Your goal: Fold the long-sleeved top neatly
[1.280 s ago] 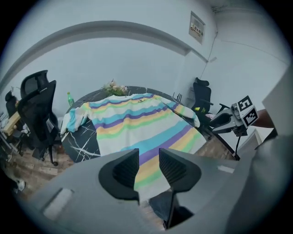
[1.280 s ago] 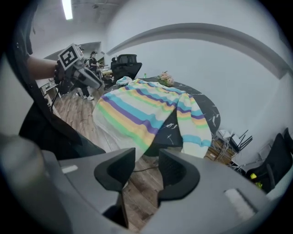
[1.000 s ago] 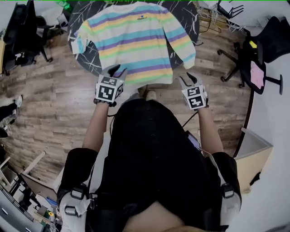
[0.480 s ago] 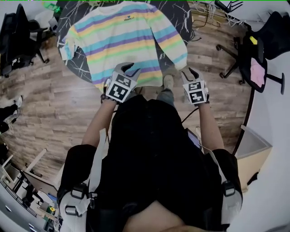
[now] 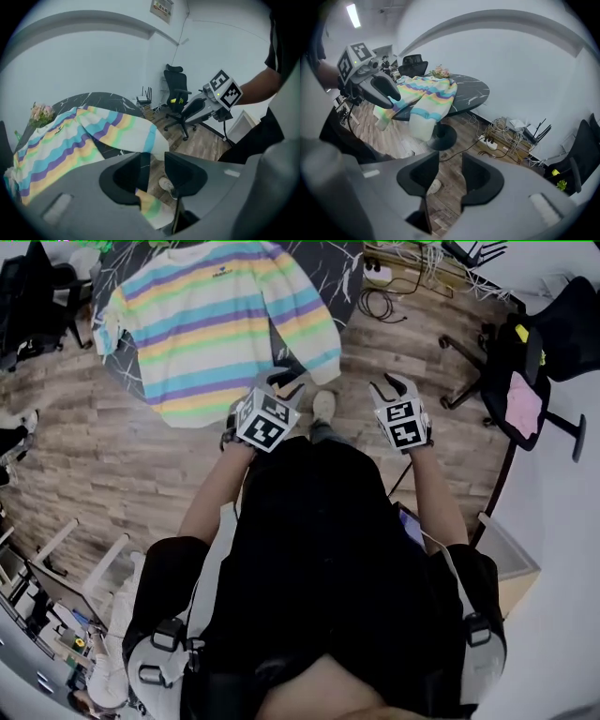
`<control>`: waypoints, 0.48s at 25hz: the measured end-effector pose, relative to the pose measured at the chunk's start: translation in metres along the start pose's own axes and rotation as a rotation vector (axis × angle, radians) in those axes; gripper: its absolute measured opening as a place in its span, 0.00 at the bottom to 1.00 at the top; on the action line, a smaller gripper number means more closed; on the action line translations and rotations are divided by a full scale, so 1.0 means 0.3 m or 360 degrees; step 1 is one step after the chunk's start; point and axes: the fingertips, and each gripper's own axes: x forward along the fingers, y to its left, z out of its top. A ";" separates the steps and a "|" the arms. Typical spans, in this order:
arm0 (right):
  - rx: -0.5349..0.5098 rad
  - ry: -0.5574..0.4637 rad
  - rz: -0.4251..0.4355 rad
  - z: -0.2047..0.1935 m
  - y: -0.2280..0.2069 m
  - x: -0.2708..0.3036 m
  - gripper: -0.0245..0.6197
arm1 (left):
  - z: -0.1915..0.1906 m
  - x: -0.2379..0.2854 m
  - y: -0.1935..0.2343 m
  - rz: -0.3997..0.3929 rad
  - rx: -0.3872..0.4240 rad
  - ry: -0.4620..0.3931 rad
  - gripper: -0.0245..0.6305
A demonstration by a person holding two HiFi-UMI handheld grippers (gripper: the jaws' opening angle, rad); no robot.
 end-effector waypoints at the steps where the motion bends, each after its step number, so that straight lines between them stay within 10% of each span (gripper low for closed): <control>1: -0.0007 0.0004 0.0011 -0.009 -0.014 -0.002 0.28 | 0.015 0.015 -0.017 0.0014 0.0050 0.0002 0.29; 12: 0.0070 0.0018 0.0058 -0.136 -0.109 -0.054 0.28 | 0.060 0.228 -0.159 -0.0004 0.0452 0.0208 0.41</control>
